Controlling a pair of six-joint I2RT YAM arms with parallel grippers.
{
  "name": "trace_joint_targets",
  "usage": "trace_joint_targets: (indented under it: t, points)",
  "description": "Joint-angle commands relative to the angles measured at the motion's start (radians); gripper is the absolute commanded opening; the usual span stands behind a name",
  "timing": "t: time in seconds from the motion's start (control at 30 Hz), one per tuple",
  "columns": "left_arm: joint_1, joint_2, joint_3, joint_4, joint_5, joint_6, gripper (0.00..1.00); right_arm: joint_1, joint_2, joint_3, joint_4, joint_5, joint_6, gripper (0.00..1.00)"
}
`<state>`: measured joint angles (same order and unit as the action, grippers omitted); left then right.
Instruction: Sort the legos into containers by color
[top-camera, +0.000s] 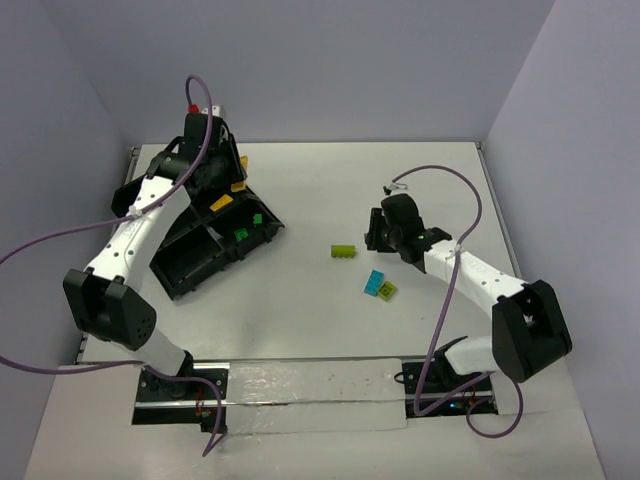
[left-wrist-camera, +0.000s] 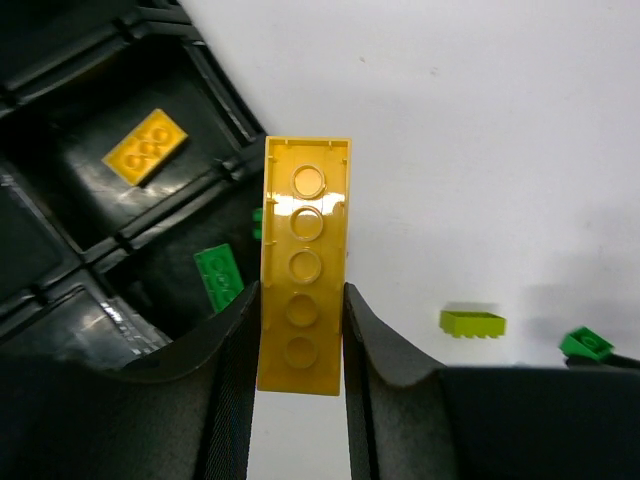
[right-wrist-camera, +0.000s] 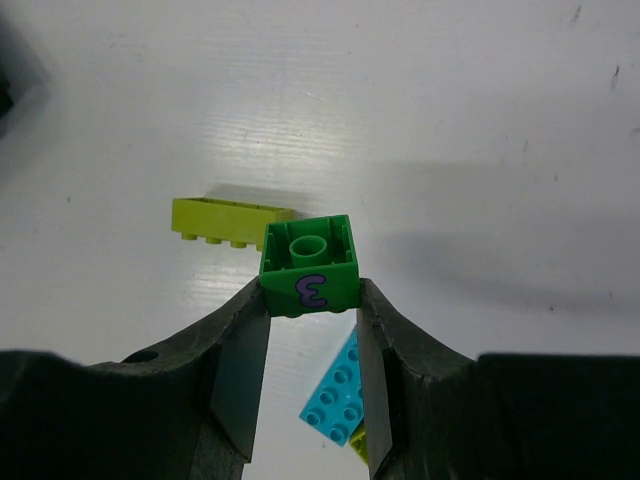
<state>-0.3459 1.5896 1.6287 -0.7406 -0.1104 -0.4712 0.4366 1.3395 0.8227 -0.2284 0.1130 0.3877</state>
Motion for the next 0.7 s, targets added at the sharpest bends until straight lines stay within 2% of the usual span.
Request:
trace_joint_targets:
  t: [0.0, 0.3, 0.67]
  points:
    - [0.031, -0.004, 0.020, -0.051, -0.137, 0.069, 0.00, -0.002, -0.041, 0.000, -0.086, 0.064, 0.047, 0.04]
    - [0.094, 0.143, 0.006, 0.003, -0.167, 0.130, 0.00, -0.002, 0.032, 0.046, -0.127, 0.128, 0.053, 0.05]
    - [0.137, 0.339, 0.044, 0.074, -0.253, 0.065, 0.00, -0.001, 0.144, 0.136, -0.163, 0.106, 0.044, 0.09]
